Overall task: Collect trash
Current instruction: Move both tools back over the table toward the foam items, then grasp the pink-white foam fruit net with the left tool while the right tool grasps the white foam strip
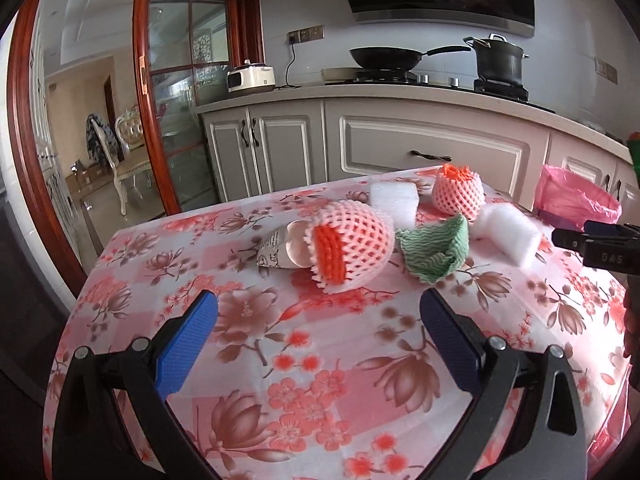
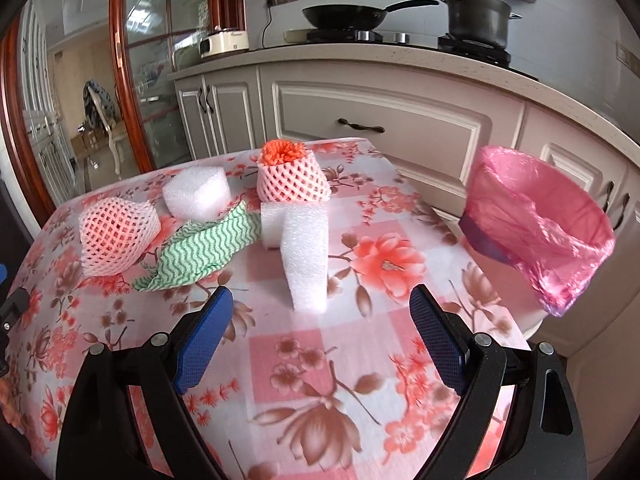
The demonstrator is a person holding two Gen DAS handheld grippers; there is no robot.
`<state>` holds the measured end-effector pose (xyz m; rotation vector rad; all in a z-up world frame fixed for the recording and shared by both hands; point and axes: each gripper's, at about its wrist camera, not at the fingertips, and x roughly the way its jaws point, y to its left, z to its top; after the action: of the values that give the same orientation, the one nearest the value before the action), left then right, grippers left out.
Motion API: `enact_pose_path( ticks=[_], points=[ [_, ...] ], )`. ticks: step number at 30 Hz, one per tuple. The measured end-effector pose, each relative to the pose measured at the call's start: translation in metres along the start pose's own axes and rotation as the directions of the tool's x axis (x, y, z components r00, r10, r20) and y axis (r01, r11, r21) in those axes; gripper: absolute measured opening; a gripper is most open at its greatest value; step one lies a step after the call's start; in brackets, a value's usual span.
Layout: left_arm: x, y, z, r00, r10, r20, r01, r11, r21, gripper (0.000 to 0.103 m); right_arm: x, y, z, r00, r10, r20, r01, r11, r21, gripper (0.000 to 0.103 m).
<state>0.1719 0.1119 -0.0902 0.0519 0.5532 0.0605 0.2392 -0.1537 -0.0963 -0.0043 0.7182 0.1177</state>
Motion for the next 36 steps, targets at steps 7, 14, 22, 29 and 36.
enact_pose_path(
  ticks=[7, 14, 22, 29, 36],
  points=[
    [0.025, -0.001, 0.017, 0.999, -0.043, -0.029, 0.043, 0.999, -0.008, 0.098, 0.033, 0.013, 0.011, 0.998, -0.006, -0.057, 0.005, 1.0, -0.021, 0.085],
    [0.064, -0.009, 0.027, 0.996, -0.058, -0.069, 0.058, 0.998, -0.004, 0.098, 0.061, 0.016, 0.022, 0.995, -0.007, -0.104, 0.003, 0.999, -0.042, 0.085],
    [0.116, -0.02, 0.041, 0.988, -0.07, -0.134, 0.071, 0.998, -0.002, 0.095, 0.075, 0.014, 0.029, 0.993, 0.028, -0.116, -0.033, 0.999, -0.041, 0.085],
    [0.155, -0.029, 0.05, 0.983, -0.057, -0.176, 0.064, 0.997, 0.032, 0.093, 0.092, 0.006, 0.033, 0.988, 0.057, -0.142, -0.059, 0.998, -0.008, 0.085],
    [0.154, -0.036, 0.05, 0.979, -0.114, -0.167, 0.119, 0.993, 0.017, 0.046, 0.094, 0.005, 0.031, 0.986, 0.079, -0.145, -0.082, 0.996, -0.019, 0.034]
  ],
)
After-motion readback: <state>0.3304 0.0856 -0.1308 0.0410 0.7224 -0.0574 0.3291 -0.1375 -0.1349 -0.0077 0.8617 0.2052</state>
